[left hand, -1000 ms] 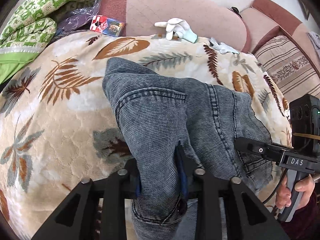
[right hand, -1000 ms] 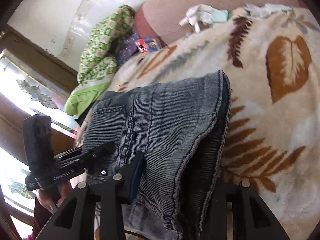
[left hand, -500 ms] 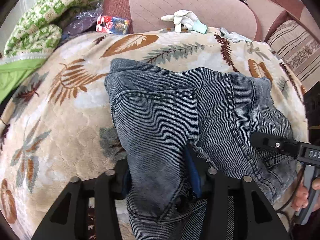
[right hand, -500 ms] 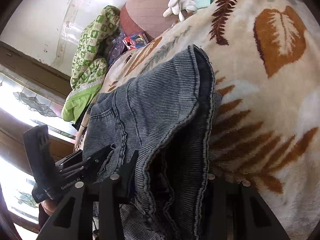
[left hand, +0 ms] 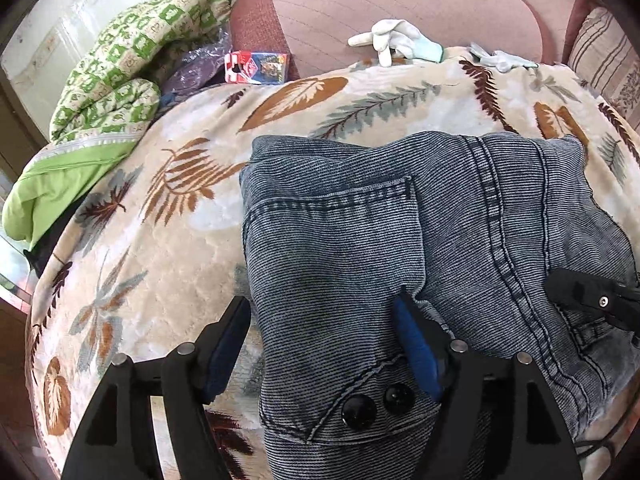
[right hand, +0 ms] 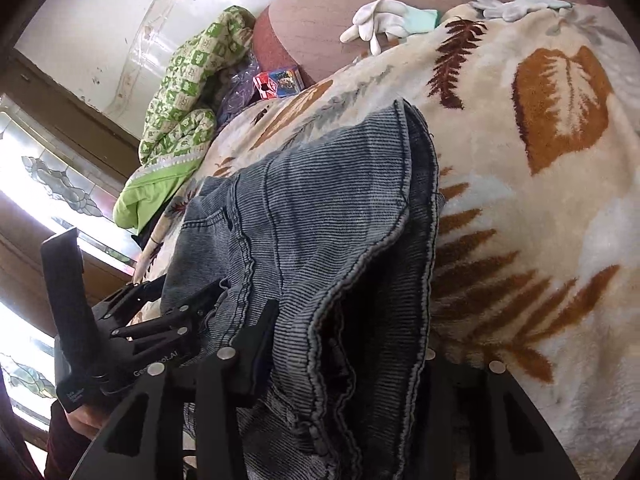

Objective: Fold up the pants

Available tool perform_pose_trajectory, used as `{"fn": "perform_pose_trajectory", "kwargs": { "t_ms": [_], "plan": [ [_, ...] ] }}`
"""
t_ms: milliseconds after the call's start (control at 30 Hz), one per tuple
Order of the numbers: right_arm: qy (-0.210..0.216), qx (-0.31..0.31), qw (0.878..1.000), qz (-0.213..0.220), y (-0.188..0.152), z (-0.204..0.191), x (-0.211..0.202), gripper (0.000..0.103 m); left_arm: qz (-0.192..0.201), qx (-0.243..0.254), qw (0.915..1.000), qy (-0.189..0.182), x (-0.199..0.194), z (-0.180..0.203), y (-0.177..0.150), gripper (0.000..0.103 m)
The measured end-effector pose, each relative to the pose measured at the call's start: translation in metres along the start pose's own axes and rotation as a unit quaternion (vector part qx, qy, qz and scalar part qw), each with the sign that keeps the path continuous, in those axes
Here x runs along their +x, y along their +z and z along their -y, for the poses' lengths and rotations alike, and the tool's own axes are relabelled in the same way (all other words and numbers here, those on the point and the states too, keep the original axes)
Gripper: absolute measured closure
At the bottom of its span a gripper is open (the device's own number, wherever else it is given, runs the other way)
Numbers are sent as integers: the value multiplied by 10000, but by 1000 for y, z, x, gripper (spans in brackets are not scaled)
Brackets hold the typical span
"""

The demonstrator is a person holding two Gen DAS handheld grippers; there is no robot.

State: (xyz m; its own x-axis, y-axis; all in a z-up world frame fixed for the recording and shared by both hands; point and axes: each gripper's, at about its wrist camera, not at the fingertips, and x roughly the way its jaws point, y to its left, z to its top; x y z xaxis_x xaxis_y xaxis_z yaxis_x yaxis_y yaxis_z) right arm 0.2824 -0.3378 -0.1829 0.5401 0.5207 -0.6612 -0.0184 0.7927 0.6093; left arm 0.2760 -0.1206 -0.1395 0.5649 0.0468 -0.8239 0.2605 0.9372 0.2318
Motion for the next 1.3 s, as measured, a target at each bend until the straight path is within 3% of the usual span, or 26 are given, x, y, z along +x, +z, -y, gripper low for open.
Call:
{"fn": "perform_pose_trajectory", "kwargs": {
  "t_ms": [233, 633, 1100, 1300],
  "plan": [
    [60, 49, 9999, -93, 2, 4, 3, 54, 129, 42, 9995, 279, -3, 6, -3, 27],
    [38, 10, 10000, -85, 1, 4, 3, 54, 126, -37, 9996, 267, -2, 3, -4, 25],
    [-162, -106, 9998, -28, 0, -1, 3, 52, 655, -160, 9975, 213, -4, 0, -15, 25],
    [-261, -182, 9995, 19, -1, -4, 3, 51, 646, -115, 9978, 127, -2, -1, -13, 26]
  ]
}}
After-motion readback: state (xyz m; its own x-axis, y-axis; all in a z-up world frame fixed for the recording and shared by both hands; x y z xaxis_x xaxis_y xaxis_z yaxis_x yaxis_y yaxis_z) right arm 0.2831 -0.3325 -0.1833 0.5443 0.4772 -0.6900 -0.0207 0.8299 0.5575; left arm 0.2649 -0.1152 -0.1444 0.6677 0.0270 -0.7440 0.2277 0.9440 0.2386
